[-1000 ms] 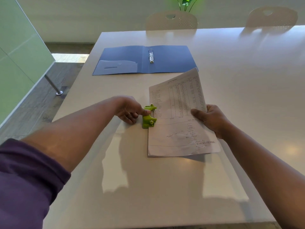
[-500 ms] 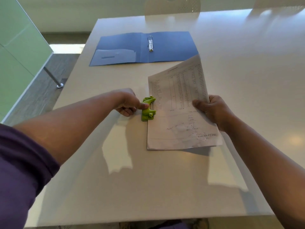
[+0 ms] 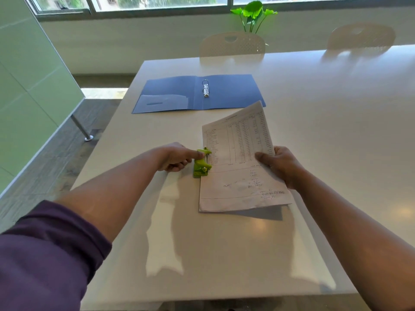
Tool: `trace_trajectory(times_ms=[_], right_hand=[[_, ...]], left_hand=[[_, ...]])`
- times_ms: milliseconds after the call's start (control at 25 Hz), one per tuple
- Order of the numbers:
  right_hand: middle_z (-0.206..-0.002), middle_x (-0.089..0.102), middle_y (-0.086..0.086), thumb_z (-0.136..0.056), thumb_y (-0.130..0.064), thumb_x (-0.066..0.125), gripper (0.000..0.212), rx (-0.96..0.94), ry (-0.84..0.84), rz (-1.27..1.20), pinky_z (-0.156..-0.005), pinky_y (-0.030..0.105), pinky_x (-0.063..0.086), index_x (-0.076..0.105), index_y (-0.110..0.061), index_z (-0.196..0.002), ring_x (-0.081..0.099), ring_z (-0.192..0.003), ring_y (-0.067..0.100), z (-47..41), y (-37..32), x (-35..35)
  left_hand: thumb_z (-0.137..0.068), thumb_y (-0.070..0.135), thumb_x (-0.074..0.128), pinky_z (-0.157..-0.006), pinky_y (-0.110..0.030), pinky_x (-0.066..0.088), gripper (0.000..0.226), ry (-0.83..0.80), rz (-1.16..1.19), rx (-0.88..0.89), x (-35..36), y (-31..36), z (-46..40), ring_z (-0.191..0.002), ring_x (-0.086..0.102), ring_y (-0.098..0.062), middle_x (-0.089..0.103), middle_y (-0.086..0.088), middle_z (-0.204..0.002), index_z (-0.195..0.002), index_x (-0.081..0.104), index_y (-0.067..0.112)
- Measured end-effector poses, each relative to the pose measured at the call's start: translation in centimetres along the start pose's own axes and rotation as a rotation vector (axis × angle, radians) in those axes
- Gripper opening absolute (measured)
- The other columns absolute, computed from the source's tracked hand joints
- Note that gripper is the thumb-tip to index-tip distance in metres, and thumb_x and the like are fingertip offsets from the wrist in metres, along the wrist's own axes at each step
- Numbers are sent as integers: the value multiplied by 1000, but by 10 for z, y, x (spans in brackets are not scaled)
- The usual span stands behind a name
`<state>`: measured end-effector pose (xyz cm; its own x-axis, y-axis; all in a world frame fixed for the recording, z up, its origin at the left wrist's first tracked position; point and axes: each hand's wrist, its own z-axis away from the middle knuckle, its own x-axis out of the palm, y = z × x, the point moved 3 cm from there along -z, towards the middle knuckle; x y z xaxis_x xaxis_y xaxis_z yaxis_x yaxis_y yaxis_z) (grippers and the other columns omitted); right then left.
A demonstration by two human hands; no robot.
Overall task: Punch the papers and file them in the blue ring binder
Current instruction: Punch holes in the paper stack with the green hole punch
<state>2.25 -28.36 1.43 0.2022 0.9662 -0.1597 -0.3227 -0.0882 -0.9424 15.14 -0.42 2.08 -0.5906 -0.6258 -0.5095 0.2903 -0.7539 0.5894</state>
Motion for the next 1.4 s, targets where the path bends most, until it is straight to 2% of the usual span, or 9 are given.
trace_trajectory(times_ms=[640, 760, 840, 920, 960, 1080, 1160, 1280, 1400], right_hand=[[-108, 76, 9, -101, -17, 63, 16, 4, 46, -61, -63, 34, 64, 68, -11, -115, 78, -81, 24, -2, 10, -29], [-108, 77, 10, -100, -16, 64, 11, -5, 70, -91, -64, 34, 64, 70, -12, -109, 79, -80, 23, 5, 14, -46], [-107, 77, 9, -100, -16, 65, 9, -6, 81, -121, -63, 34, 64, 70, -14, -106, 79, -79, 24, 11, 17, -58], [-107, 77, 10, -100, -17, 65, 9, -10, 87, -152, -63, 36, 64, 70, -16, -107, 79, -81, 25, 17, 20, -67], [-108, 77, 10, -100, -18, 65, 11, -14, 89, -173, -64, 37, 64, 70, -15, -109, 79, -83, 27, 21, 20, -71], [-108, 78, 11, -100, -18, 64, 17, -32, 84, -224, -66, 40, 64, 68, -13, -116, 78, -89, 33, 31, 17, -85], [-107, 78, 10, -100, -18, 64, 17, -50, 84, -229, -65, 40, 64, 67, -13, -117, 78, -89, 34, 39, 14, -96], [-105, 79, 9, -101, -16, 63, 14, -60, 102, -242, -62, 37, 63, 68, -12, -113, 78, -84, 30, 47, 15, -117], [-107, 79, 9, -100, -15, 64, 11, -56, 153, -207, -64, 35, 64, 70, -12, -109, 78, -81, 26, 48, 21, -141]], left_hand=[[-76, 58, 81, -48, -26, 29, 53, 108, -15, 27, 7, -2, -3, -49, 35, -12, 49, -1, -61, -95, 67, 11], [-71, 70, 77, -50, -22, 36, 67, 72, 38, 15, 0, 2, 6, -52, 43, -12, 56, 1, -70, -97, 67, 8], [-70, 80, 70, -62, -29, 46, 76, 269, -48, 106, -6, 15, 15, -70, 56, -18, 65, -2, -86, -99, 67, 9], [-78, 74, 68, -70, -34, 48, 63, 545, -139, 321, -2, 37, 24, -80, 59, -21, 65, -3, -87, -94, 64, 13], [-81, 66, 70, -71, -35, 50, 55, 543, -83, 408, 10, 49, 29, -79, 59, -19, 65, -2, -87, -94, 63, 13], [-86, 46, 77, -93, -40, 57, 50, 81, 318, 373, 67, 77, 31, -98, 68, -21, 72, -7, -107, -117, 61, 10], [-91, 35, 73, -93, -43, 59, 45, -114, 510, 299, 100, 89, 31, -102, 73, -29, 76, -11, -110, -124, 60, 7], [-93, 15, 71, -79, -42, 64, 28, -127, 633, 308, 128, 103, 29, -94, 76, -30, 76, -17, -109, -118, 63, 2], [-91, 5, 72, -78, -42, 64, 16, -88, 636, 305, 149, 116, 22, -95, 75, -32, 76, -14, -107, -105, 64, 4]])
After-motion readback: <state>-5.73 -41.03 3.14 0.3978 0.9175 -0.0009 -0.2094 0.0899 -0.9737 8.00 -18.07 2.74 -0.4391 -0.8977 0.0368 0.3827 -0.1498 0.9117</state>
